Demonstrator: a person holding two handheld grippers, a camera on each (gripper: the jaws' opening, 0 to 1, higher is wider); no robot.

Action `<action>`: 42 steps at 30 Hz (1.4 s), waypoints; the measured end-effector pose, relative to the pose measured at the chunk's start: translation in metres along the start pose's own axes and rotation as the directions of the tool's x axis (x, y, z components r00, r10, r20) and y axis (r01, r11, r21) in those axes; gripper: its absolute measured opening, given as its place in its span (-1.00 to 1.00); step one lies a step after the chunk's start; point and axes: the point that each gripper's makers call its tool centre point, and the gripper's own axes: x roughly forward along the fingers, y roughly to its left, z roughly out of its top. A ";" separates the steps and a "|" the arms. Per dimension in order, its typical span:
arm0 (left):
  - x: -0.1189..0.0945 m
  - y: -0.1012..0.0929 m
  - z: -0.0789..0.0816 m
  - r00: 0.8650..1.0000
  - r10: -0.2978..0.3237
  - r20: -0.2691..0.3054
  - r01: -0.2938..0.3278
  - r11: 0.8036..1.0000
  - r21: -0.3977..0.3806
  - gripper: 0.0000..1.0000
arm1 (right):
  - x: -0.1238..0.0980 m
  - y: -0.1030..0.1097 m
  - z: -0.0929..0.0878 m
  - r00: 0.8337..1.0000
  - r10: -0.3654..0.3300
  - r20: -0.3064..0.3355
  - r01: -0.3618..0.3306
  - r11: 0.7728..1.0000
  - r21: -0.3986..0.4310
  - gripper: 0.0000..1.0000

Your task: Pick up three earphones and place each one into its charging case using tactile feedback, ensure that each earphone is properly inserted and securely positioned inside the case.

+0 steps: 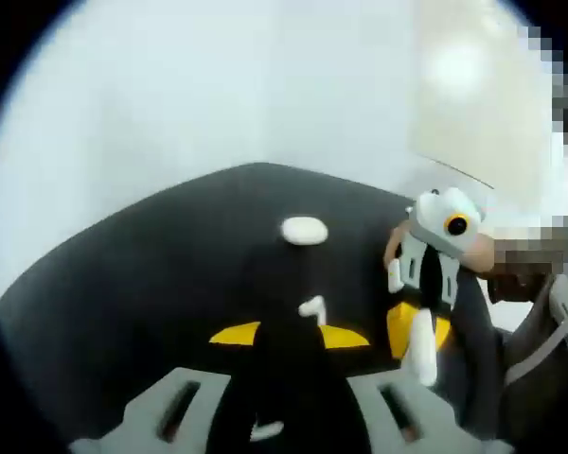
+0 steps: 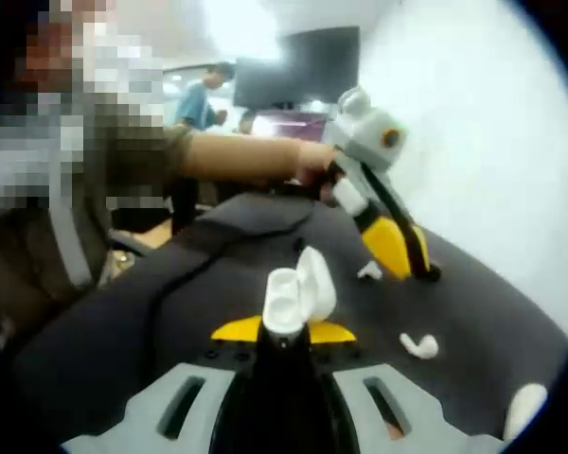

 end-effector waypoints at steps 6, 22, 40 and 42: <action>-0.033 0.031 -0.026 0.994 0.067 -0.084 -0.080 0.983 -0.164 -0.73 | -0.001 -0.001 -0.001 1.000 0.003 0.002 -0.003 1.000 0.003 -0.65; -0.013 0.008 -0.058 0.981 0.100 -0.165 -0.134 0.969 -0.208 -0.81 | -0.005 0.002 0.000 1.000 0.003 0.004 -0.003 1.000 -0.005 -0.65; -0.047 -0.081 0.012 0.984 0.012 0.178 -0.126 0.751 0.648 -0.82 | -0.003 0.002 0.001 1.000 0.003 0.003 -0.003 1.000 -0.009 -0.65; -0.047 -0.101 0.014 0.977 -0.035 0.210 -0.126 0.701 0.702 -0.82 | -0.003 0.002 0.001 1.000 0.002 0.003 -0.002 1.000 -0.009 -0.65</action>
